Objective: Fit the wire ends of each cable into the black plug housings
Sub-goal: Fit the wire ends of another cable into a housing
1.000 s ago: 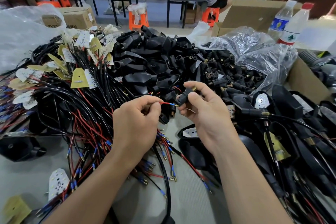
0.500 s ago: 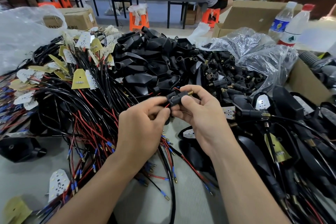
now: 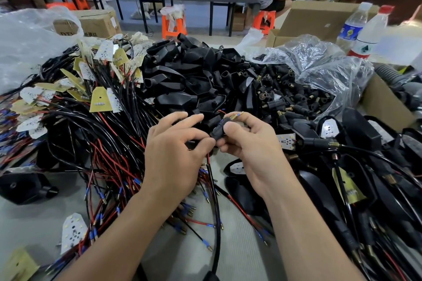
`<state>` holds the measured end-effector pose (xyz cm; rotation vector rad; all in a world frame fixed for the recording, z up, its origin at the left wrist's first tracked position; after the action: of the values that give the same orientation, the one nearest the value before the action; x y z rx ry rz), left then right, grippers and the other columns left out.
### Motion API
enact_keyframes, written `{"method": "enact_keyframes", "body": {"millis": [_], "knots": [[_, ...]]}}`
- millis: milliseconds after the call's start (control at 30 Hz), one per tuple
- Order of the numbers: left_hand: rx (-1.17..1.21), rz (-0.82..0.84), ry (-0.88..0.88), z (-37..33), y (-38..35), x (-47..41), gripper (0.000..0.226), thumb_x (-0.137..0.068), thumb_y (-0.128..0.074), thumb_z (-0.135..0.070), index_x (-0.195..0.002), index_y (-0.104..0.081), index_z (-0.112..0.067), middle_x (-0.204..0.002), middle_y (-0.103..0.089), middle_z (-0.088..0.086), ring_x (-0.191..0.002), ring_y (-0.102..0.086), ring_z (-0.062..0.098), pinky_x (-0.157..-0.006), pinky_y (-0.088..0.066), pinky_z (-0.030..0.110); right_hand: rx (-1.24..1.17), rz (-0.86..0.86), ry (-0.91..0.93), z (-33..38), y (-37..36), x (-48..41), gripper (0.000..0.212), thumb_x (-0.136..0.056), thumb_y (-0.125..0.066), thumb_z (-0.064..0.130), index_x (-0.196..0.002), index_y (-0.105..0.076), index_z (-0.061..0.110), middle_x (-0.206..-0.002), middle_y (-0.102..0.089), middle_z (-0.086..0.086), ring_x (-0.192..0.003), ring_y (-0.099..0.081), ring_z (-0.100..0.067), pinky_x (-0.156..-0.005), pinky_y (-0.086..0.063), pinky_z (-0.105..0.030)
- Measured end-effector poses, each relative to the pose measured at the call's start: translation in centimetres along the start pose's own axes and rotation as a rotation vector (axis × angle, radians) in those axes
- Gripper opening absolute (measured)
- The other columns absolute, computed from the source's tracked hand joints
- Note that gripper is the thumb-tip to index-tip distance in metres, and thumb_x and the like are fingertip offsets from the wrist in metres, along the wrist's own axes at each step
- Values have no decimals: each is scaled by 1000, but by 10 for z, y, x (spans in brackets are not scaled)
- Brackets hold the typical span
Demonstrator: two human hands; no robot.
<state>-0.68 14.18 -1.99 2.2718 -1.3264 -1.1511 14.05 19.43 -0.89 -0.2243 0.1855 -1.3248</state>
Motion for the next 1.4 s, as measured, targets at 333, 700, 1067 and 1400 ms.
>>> {"method": "enact_keyframes", "body": {"millis": [333,700,1067,1400], "knots": [[157,9,105,0,2,-2,24,-78,-86,-31,-101,-81,-36,-107,-67,-32,-118,-58,-7,-100,-38,5,43,6,45,-4,-4,0,23,-99,-58,5,-85,-75,9,-77,-74,-13,-60,-67,-21,-57,-58,-29],[331,101,181,-2,-2,3,19,-81,-85,-28,-83,-79,-46,-75,-76,-15,-63,-68,2,-57,-52,21,-101,-296,288,11,2,-11,31,-101,-57,10,-77,-76,14,-72,-72,-11,-53,-59,-14,-50,-46,-21],[1033,307,392,5,-5,-6,27,-77,-78,-21,-101,-83,-12,-100,-79,15,-84,-77,20,-72,-60,23,22,-88,-61,-7,-14,-1,22,-102,-58,15,-122,-67,16,-79,-71,1,-65,-65,-7,-62,-56,-25],[1145,288,457,8,-6,-12,23,-83,-66,-22,-94,-85,-16,-93,-79,6,-83,-74,13,-77,-60,22,145,-91,-89,-9,-11,2,28,-103,-59,23,-88,-76,6,-69,-70,-5,-61,-62,-17,-58,-58,-26]]}}
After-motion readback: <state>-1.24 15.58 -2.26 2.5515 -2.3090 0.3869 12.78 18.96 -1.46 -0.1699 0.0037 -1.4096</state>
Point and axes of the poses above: each hand's wrist, its own x-axis away from the middle knuckle, its own y-axis out of the back of the hand, z = x × y, the point moved 1 cm from there along -x, towards the middle knuckle
